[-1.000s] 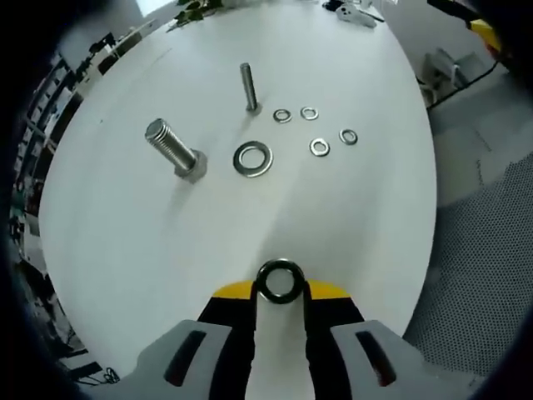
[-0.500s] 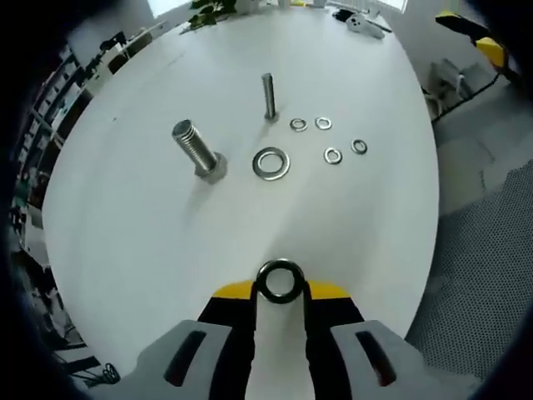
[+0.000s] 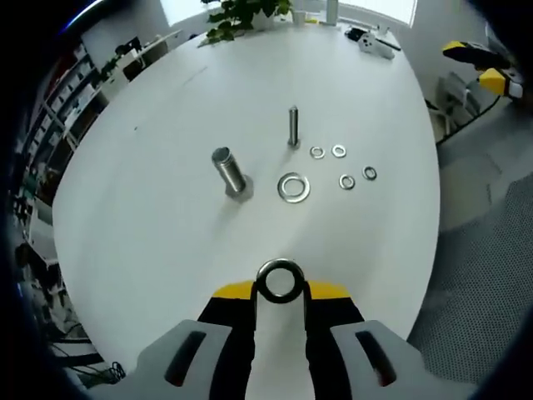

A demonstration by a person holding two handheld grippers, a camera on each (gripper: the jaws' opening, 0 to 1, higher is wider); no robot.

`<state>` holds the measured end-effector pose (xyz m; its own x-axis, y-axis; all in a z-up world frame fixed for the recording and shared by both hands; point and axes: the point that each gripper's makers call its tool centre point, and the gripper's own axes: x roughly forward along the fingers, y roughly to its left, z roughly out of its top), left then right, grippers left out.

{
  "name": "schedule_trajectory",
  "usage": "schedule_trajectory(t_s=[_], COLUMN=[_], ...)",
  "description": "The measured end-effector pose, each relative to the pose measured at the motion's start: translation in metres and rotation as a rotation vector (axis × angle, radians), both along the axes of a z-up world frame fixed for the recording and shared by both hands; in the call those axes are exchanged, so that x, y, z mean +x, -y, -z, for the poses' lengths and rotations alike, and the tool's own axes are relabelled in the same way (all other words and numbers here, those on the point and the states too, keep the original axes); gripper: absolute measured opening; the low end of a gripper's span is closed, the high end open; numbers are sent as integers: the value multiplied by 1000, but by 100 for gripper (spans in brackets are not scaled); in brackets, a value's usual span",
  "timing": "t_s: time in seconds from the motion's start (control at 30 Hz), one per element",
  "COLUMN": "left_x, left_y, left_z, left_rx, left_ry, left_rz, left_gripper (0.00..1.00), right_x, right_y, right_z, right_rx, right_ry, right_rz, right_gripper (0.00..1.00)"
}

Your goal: Place the washer onto the threaded stud by aligning its center hole with the stud, sliding it down to the base, and recovering from edge contact or off-axis alignment until the washer reaches the visible bottom stop.

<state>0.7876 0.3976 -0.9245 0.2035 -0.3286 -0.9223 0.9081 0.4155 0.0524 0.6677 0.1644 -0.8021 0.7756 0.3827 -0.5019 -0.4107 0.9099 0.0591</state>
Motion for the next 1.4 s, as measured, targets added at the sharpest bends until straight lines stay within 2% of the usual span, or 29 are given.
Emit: schedule_trajectory(t_s=[0.37,0.6,0.83,1.23,1.4], left_x=[15,32,47,63,72], left_y=[8,12,23,45,54], left_z=[-17,-33,-46,-51,-47], left_rx=[-27,-70,-117,-116,-111], left_ry=[28,42,32,44,36], left_rz=[2,-29,-63,-33,-25], left_gripper=[19,19,19,19,19], right_x=[-1,-1,1,2,4], right_y=[-2,-2,0,1,3], right_z=[1,1,-5,-11,-13], right_rx=[-7,-5,14,34,39], right_ry=[0,1,25,50,60], right_rz=[-6,-5,8,13,27], right_gripper=[40,40,40,41,41])
